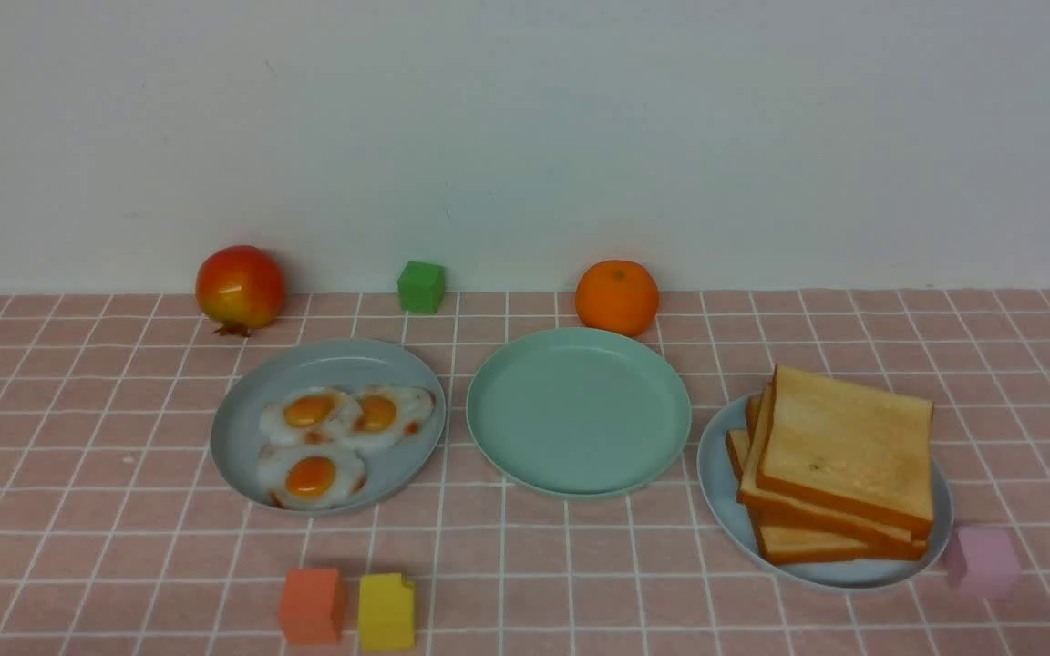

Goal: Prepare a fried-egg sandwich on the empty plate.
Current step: Grab a slice of bread with your right arm

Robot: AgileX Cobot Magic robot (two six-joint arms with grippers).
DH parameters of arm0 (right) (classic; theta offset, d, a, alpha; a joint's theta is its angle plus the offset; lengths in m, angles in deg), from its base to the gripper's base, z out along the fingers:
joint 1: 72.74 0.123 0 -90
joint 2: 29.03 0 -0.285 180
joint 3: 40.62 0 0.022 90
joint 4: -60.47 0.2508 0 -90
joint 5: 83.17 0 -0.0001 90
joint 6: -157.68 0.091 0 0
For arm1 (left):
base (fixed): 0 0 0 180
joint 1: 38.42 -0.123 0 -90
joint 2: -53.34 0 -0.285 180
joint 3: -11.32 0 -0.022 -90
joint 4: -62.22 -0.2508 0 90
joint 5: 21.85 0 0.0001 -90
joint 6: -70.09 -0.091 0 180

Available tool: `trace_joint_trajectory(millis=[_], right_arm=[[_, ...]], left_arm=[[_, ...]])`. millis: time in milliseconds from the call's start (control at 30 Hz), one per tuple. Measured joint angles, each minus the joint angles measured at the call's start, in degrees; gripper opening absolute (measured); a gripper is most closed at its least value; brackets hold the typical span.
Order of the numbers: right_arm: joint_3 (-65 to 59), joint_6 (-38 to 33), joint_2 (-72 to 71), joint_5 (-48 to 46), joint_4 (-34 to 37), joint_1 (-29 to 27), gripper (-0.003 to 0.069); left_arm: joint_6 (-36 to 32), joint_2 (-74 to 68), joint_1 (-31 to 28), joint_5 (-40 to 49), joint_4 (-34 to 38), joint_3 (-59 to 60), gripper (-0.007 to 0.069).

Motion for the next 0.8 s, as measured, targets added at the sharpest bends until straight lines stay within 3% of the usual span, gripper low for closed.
trace_joint_trajectory(millis=[600, 667, 800], right_arm=[[0.0, 0.0, 0.0, 0.0, 0.05, 0.0, 0.0239], [0.0, 0.0, 0.0, 0.0, 0.05, 0.0, 0.0239], [0.0, 0.0, 0.0, 0.0, 0.05, 0.0, 0.0239]], left_arm=[[0.29, 0.0, 0.0, -1.19, 0.7, 0.06, 0.024], [2.71, 0.0, 0.0, -3.06, 4.42, 0.3, 0.024], [13.0, 0.0, 0.0, -11.67, 22.96, 0.48, 0.024]])
